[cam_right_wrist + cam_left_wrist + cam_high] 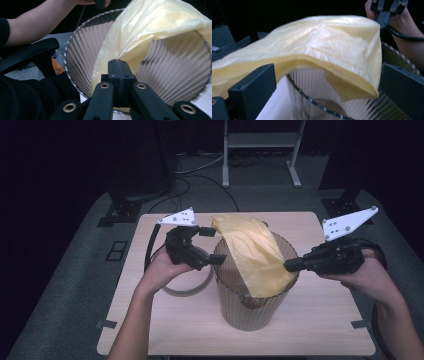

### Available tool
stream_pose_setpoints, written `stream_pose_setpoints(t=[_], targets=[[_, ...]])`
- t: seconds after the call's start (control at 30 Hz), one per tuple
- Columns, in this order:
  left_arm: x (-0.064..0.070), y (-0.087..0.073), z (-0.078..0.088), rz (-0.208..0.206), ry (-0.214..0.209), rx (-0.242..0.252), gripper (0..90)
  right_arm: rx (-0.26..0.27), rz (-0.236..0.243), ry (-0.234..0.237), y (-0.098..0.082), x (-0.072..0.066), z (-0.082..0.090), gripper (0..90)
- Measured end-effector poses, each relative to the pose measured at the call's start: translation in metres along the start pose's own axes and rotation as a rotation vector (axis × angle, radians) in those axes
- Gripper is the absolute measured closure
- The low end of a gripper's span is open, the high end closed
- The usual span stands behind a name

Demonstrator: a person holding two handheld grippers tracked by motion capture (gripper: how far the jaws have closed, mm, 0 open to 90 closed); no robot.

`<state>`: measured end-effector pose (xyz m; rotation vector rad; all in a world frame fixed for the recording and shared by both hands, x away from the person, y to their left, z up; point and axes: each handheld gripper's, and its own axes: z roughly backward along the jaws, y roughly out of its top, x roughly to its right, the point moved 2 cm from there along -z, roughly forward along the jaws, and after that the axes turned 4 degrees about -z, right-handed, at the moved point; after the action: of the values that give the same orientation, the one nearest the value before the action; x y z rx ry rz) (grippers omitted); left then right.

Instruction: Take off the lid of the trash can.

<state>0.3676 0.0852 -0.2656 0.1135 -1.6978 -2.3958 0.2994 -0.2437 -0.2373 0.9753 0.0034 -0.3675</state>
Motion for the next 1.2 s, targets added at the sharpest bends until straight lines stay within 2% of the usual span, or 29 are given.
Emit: stream_pose_setpoints(t=[0.23,0.4,0.5,0.6,0.67,0.77,0.9,1.0,1.07,1.2], targets=[[-0.008,0.009,-0.01,0.028,-0.01,-0.005,3.0,-0.02,0.03,0.021,0.005,-0.005,-0.006,90.0],[-0.016,0.009,-0.013,0.063,-0.003,-0.022,13.6,-0.02,0.036,0.025,0.005,-0.005,-0.007,90.0],[-0.019,0.008,-0.014,0.061,-0.01,-0.032,29.3,-0.019,0.038,0.027,0.006,-0.006,-0.006,90.0],[-0.02,0.008,-0.016,0.051,-0.015,-0.04,52.9,-0.014,0.043,0.037,0.006,-0.006,-0.006,90.0],[-0.022,0.008,-0.016,0.042,-0.06,-0.021,68.1,-0.012,0.046,0.039,0.007,-0.007,-0.005,90.0],[-0.02,0.009,-0.014,0.03,-0.093,0.009,87.1,-0.017,0.046,0.046,0.006,-0.008,-0.006,90.0],[-0.011,0.011,-0.01,-0.01,-0.117,0.022,89.6,-0.039,0.041,0.043,0.003,-0.007,-0.011,89.6],[-0.001,0.013,-0.008,-0.052,-0.14,0.011,89.6,-0.049,0.015,0.019,0.0,-0.003,-0.014,75.1],[0.008,0.015,-0.007,-0.075,-0.165,-0.001,89.6,-0.022,-0.005,0.008,0.001,0.0,-0.011,69.8],[0.024,0.018,-0.01,-0.12,-0.185,-0.027,89.6,0.064,-0.002,-0.016,0.014,0.001,-0.001,56.1]])
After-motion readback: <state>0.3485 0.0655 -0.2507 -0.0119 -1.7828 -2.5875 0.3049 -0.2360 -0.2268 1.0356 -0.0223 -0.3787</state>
